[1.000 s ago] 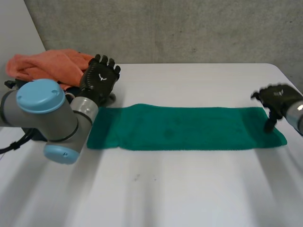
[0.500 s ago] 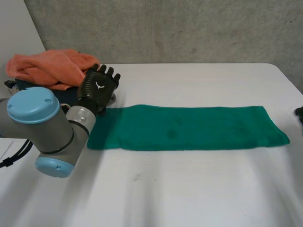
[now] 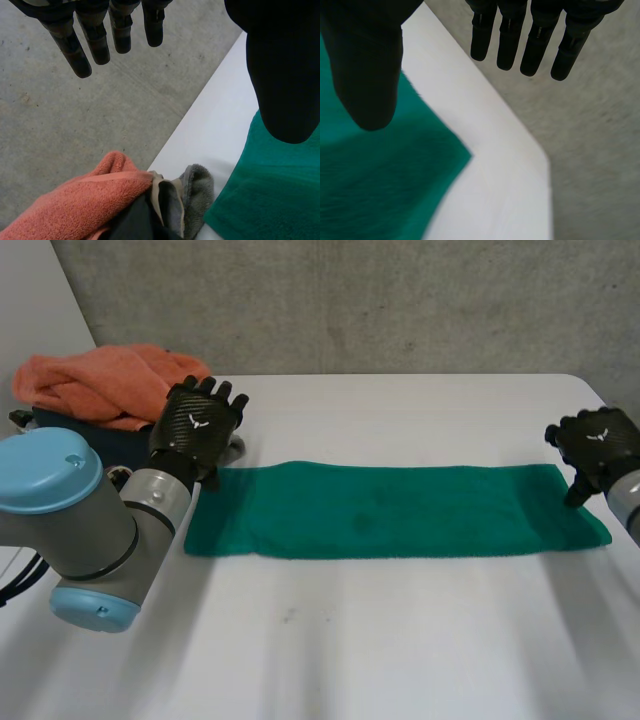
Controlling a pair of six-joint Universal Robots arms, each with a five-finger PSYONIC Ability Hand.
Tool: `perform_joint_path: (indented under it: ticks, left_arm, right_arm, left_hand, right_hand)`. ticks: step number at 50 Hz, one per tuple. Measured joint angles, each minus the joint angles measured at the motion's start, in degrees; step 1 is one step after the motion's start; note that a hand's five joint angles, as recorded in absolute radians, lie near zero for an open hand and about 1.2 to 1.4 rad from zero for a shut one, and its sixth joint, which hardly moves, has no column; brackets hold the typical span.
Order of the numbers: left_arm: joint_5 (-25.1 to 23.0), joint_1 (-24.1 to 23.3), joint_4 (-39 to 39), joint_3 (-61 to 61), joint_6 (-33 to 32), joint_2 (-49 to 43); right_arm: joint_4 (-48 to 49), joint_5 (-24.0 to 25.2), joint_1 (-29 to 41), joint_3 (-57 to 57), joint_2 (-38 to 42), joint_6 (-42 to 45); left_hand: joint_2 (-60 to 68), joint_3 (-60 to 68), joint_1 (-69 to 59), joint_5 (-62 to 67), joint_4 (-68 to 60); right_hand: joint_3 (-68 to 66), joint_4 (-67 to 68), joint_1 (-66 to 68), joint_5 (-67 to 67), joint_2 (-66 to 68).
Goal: Fold the laundry.
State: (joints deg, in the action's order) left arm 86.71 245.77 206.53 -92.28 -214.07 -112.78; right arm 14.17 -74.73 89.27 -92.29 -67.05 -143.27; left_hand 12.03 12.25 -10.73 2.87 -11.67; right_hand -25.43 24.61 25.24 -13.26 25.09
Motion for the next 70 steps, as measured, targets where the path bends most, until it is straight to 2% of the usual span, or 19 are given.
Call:
perform_joint_path:
  ticks: [5,10,27,31,34,45,52,56,59,66,70]
  left_arm:
    - [-0.07,-0.18,0.01,-0.08,1.37,0.23]
    - [-0.12,-0.31,0.01,-0.23,1.64,0.22]
    - [-0.14,-0.39,0.15,-1.11,1.63,-0.51]
    - [-0.14,-0.36,0.18,-1.13,1.64,-0.65]
    - [-0.14,-0.33,0.19,-1.18,1.64,-0.69]
    - [-0.10,-0.12,0.13,-1.53,1.64,-0.25]
    - [-0.05,0.19,0.02,-2.20,1.68,0.45]
    - [-0.05,0.24,0.01,-2.73,1.71,1.05]
    - [-0.02,0.25,0.01,-3.16,1.73,1.73]
    - [0.06,0.11,0.01,-3.86,2.49,2.98]
    - [0.08,-0.05,0.01,-4.11,3.35,3.25]
  right_arm:
    - [-5.46,5.81,-5.70,-1.04,-0.17,-4.14]
    - [-9.33,9.01,-9.34,-0.79,1.06,-3.95]
    - [-9.99,9.48,-11.73,1.69,8.28,-1.64]
    - [-9.33,9.42,-11.69,2.32,9.55,-1.17]
    - [-7.82,8.95,-11.85,2.42,9.94,-0.98]
    - [0.77,0.42,-16.69,3.95,8.91,1.75]
    - [2.13,-4.13,-18.52,5.80,8.55,13.21]
    - [3.96,-3.77,-14.82,5.79,7.41,17.23]
    - [6.45,-1.88,-8.57,5.21,5.74,18.09]
    - [15.31,6.46,12.49,1.81,1.74,18.31]
    - [18.13,9.71,22.09,1.06,3.22,18.47]
  left_hand:
    - [0.00,0.00,0.00,0.00,0.00]
    - [0.00,0.00,0.00,0.00,0.00]
    - [0.00,0.00,0.00,0.00,0.00]
    - [0.00,0.00,0.00,0.00,0.00]
    - [0.00,0.00,0.00,0.00,0.00]
    - [0.00,0.00,0.00,0.00,0.00]
    - [0.00,0.00,0.00,0.00,0.00]
    - [0.00,0.00,0.00,0.00,0.00]
    - [0.00,0.00,0.00,0.00,0.00]
    - [0.00,0.00,0.00,0.00,0.00]
    - [0.00,0.00,0.00,0.00,0.00]
  right_hand:
    - [0.00,0.00,0.00,0.11,0.00]
    - [0.00,0.00,0.00,0.11,0.00]
    - [-1.61,3.28,1.81,-4.81,1.68]
    - [-33.65,34.62,35.06,-35.96,35.69]
    - [-42.17,43.34,39.25,-42.69,42.39]
    - [-42.61,43.96,39.25,-42.69,42.39]
    - [-42.61,43.96,39.25,-42.69,42.39]
    - [-42.76,44.04,39.25,-43.36,42.40]
    - [-42.79,44.07,39.25,-43.42,42.40]
    - [-42.80,44.07,39.25,-43.42,42.40]
    - [-42.80,44.07,39.25,-43.42,42.40]
